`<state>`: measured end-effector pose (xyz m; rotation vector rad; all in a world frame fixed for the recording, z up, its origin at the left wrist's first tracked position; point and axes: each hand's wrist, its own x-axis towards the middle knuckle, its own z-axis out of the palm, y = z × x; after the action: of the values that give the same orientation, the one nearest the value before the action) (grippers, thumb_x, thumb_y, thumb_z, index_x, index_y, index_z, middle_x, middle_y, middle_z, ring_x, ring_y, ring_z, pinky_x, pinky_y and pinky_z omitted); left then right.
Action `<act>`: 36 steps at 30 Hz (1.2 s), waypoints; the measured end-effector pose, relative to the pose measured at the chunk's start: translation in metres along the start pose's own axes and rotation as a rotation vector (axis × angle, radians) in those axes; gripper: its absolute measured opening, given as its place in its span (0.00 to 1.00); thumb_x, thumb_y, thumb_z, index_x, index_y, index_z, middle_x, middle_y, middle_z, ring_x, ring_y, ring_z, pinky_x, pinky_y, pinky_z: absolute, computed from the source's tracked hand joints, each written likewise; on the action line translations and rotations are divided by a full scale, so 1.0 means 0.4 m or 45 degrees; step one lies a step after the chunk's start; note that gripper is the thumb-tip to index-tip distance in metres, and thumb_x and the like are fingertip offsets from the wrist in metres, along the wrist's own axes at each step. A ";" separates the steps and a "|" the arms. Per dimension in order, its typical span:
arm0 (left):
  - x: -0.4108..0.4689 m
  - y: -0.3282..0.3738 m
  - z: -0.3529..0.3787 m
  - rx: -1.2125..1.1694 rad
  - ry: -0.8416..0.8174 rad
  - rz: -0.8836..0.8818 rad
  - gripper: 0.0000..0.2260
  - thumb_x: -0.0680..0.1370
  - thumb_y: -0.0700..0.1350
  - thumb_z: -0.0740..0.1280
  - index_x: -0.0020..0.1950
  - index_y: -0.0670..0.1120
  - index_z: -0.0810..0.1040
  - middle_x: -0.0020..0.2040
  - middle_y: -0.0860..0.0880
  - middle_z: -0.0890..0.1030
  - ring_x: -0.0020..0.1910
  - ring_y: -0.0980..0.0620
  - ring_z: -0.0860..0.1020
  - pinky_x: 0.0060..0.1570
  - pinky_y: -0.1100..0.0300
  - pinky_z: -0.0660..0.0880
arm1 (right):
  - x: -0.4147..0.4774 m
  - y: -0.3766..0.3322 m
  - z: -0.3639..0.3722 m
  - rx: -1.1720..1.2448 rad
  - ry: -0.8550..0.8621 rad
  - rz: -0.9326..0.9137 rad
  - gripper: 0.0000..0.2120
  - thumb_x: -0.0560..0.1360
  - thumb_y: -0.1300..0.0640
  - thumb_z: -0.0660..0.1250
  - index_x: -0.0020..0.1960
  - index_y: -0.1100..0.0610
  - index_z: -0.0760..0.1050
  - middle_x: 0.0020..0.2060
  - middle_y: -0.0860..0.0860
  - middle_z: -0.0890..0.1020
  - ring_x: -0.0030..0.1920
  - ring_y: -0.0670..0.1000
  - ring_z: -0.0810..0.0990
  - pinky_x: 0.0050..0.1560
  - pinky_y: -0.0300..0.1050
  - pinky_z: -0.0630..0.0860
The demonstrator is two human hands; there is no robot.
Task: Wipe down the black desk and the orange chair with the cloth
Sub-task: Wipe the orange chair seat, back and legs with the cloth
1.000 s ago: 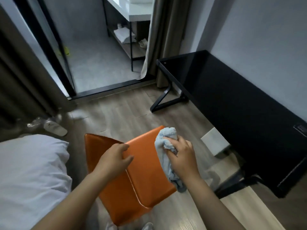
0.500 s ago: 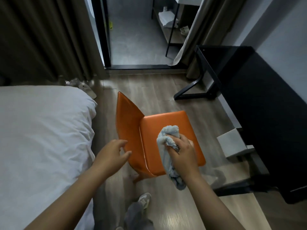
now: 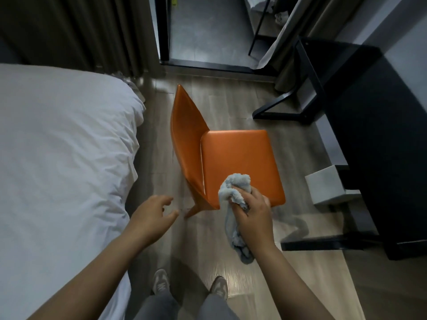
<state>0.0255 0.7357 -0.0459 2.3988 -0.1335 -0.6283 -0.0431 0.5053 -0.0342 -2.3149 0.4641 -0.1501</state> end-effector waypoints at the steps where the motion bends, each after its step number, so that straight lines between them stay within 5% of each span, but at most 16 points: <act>1: 0.000 -0.002 0.020 -0.002 0.002 -0.008 0.22 0.76 0.54 0.67 0.69 0.49 0.72 0.63 0.50 0.75 0.52 0.56 0.75 0.52 0.59 0.76 | 0.002 0.017 0.006 0.001 0.001 -0.002 0.14 0.79 0.46 0.63 0.64 0.40 0.74 0.61 0.40 0.76 0.60 0.47 0.69 0.60 0.53 0.73; 16: 0.227 -0.201 0.574 -0.041 0.049 0.048 0.18 0.78 0.54 0.65 0.68 0.57 0.72 0.65 0.53 0.75 0.59 0.55 0.76 0.51 0.64 0.70 | 0.111 0.560 0.275 -0.046 0.022 -0.038 0.16 0.79 0.52 0.65 0.66 0.43 0.75 0.63 0.44 0.76 0.62 0.52 0.69 0.60 0.49 0.70; 23: 0.384 -0.364 0.807 -0.117 0.292 0.102 0.21 0.74 0.56 0.70 0.65 0.59 0.73 0.54 0.66 0.72 0.40 0.74 0.69 0.36 0.79 0.62 | 0.138 0.806 0.482 -0.026 0.120 -0.161 0.17 0.78 0.49 0.64 0.67 0.40 0.73 0.65 0.43 0.75 0.65 0.50 0.67 0.63 0.53 0.70; 30: 0.549 -0.506 1.058 -0.163 0.338 0.327 0.18 0.73 0.60 0.68 0.62 0.60 0.71 0.54 0.64 0.72 0.51 0.63 0.75 0.46 0.72 0.71 | 0.177 1.012 0.640 -0.030 0.406 -0.457 0.18 0.79 0.46 0.62 0.68 0.40 0.71 0.66 0.43 0.73 0.66 0.49 0.67 0.63 0.50 0.69; 36: 0.632 -0.532 1.119 -0.272 0.603 0.429 0.09 0.71 0.62 0.66 0.46 0.60 0.76 0.37 0.63 0.79 0.36 0.63 0.78 0.34 0.69 0.72 | 0.181 1.061 0.703 -0.055 0.620 -0.683 0.18 0.78 0.47 0.61 0.68 0.39 0.69 0.65 0.43 0.72 0.65 0.47 0.65 0.62 0.51 0.69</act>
<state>0.0243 0.5867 -0.5820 2.1803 -0.2451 0.0820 -0.0281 0.3901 -0.5351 -2.3874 0.0635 -0.9834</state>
